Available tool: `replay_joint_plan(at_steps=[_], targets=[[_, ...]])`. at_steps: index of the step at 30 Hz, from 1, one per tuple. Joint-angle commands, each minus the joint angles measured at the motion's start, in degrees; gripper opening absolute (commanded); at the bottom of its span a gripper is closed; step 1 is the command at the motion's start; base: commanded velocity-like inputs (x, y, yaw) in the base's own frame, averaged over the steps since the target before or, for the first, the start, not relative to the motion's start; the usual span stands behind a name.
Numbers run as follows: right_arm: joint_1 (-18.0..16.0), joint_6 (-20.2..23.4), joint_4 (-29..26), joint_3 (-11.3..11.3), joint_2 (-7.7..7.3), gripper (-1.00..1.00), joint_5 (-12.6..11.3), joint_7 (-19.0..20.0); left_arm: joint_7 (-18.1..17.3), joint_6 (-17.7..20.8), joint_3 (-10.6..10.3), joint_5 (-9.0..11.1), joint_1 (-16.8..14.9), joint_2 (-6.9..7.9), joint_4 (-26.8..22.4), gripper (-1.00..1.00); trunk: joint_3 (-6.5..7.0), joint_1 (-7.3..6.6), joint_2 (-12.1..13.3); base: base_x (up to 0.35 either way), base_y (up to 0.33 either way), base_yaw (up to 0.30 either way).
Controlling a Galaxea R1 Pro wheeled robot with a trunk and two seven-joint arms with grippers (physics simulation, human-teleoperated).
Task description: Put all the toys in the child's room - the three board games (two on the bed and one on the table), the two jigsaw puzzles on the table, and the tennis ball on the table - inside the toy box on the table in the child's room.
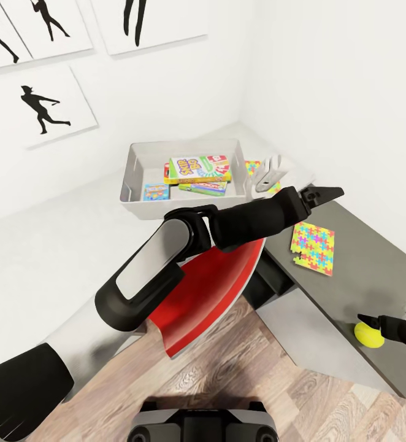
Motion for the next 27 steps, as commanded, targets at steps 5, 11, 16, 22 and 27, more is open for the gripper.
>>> replay_joint_plan(at_steps=[5, 11, 16, 22, 27], targets=[[-0.04, 0.29, -0.03, -0.07, -0.01, 1.0, 0.51, 0.59, 0.51, 0.01, 0.05, 0.56, -0.05, -0.02, -0.05, 1.0, -0.15, 0.03, -0.1, 0.0, 0.0, 0.0], [-0.04, 0.3, -0.03, -0.06, 0.0, 1.0, 0.51, 0.59, 0.51, 0.01, 0.03, 0.56, -0.05, -0.02, -0.05, 1.0, -0.19, 0.03, -0.1, 0.0, 0.0, 0.0], [-0.04, 0.3, -0.03, -0.06, 0.0, 1.0, 0.51, 0.59, 0.51, 0.0, 0.06, 0.56, -0.05, -0.02, -0.05, 1.0, -0.2, 0.03, -0.1, 0.0, 0.0, 0.0], [-0.04, 0.32, -0.03, -0.05, 0.0, 1.0, 0.51, 0.59, 0.51, 0.0, 0.05, 0.56, -0.05, -0.02, -0.05, 1.0, -0.21, 0.03, -0.1, 0.0, 0.0, 0.0], [-0.04, 0.56, -0.03, -0.05, 0.0, 1.0, 0.51, 0.56, 0.51, 0.01, 0.05, 0.56, -0.05, -0.02, -0.05, 1.0, -0.23, 0.03, -0.1, 0.0, 0.0, 0.0]])
